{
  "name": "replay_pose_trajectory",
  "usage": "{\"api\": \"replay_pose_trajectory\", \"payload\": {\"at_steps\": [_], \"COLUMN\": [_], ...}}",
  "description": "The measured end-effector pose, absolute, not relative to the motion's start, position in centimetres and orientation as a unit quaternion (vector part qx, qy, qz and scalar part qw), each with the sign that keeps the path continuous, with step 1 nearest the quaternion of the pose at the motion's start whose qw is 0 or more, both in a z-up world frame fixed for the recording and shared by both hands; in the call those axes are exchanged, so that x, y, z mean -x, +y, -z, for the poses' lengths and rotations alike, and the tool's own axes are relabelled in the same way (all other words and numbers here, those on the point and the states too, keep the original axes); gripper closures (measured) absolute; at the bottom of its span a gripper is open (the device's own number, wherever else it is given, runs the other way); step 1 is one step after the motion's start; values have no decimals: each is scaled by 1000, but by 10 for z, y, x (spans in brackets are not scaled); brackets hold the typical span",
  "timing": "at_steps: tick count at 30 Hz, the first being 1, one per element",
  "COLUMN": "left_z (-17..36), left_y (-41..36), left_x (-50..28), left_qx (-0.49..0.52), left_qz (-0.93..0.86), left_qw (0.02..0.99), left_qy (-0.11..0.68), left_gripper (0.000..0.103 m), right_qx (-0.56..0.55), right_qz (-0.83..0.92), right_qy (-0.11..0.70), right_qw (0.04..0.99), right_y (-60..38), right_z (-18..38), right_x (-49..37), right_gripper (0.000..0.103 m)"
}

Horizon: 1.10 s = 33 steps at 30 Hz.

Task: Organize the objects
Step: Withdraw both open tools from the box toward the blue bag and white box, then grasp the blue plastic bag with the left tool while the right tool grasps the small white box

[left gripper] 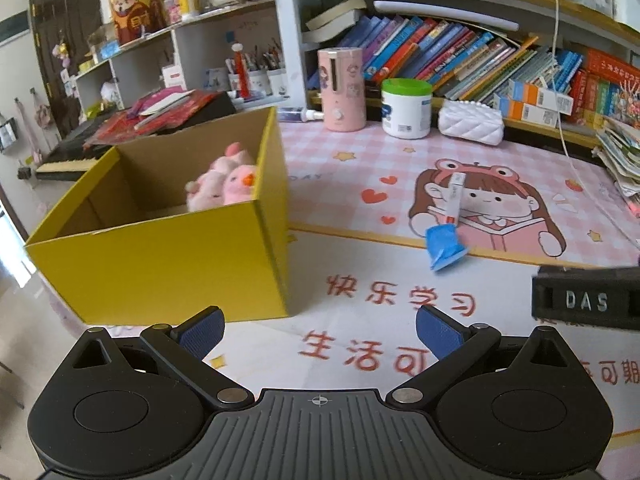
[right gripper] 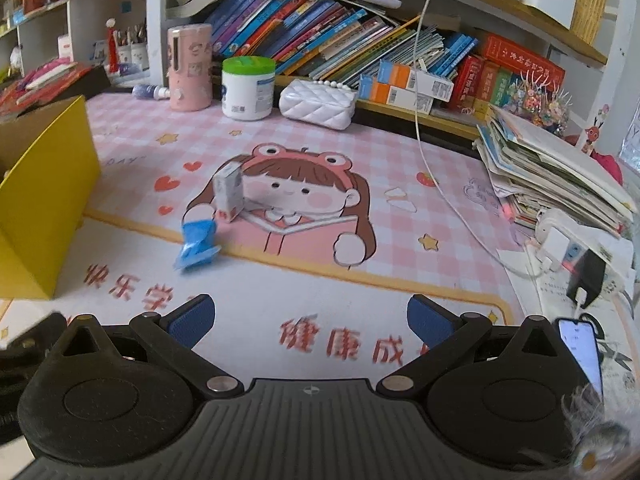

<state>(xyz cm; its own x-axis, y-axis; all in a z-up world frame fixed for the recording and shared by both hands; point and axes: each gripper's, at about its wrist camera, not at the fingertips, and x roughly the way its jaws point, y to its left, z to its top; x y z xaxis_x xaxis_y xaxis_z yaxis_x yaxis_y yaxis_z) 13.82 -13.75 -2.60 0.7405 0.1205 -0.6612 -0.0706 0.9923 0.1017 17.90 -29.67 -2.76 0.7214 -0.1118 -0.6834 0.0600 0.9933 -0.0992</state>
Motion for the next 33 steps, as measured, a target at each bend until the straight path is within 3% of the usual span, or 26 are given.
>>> {"api": "replay_pose_trajectory", "payload": {"at_steps": [5, 8, 15, 22, 25, 27, 33], "left_z": [27, 28, 40, 55, 60, 64, 77], "left_y": [-156, -167, -191, -202, -207, -209, -210], "left_x": [-149, -157, -181, -217, -233, -243, -266], "left_qx": [-37, -35, -32, 2, 4, 12, 37], "left_qz": [-35, -18, 8, 11, 9, 11, 12], "left_qw": [935, 935, 928, 920, 920, 918, 915], "left_qy": [351, 354, 370, 393, 392, 395, 402], "left_gripper": [3, 8, 19, 19, 28, 40, 58], "right_qx": [11, -14, -28, -23, -26, -27, -29], "right_qz": [40, 36, 14, 13, 19, 24, 32], "right_qy": [350, 338, 317, 312, 316, 318, 325], "right_qw": [936, 940, 948, 950, 948, 947, 945], "right_y": [-318, -332, -348, -359, -365, -368, -379], "right_z": [25, 22, 18, 19, 22, 24, 27], "right_x": [-192, -199, -210, -224, -228, -230, -235], "right_gripper": [3, 10, 10, 10, 9, 9, 9]}}
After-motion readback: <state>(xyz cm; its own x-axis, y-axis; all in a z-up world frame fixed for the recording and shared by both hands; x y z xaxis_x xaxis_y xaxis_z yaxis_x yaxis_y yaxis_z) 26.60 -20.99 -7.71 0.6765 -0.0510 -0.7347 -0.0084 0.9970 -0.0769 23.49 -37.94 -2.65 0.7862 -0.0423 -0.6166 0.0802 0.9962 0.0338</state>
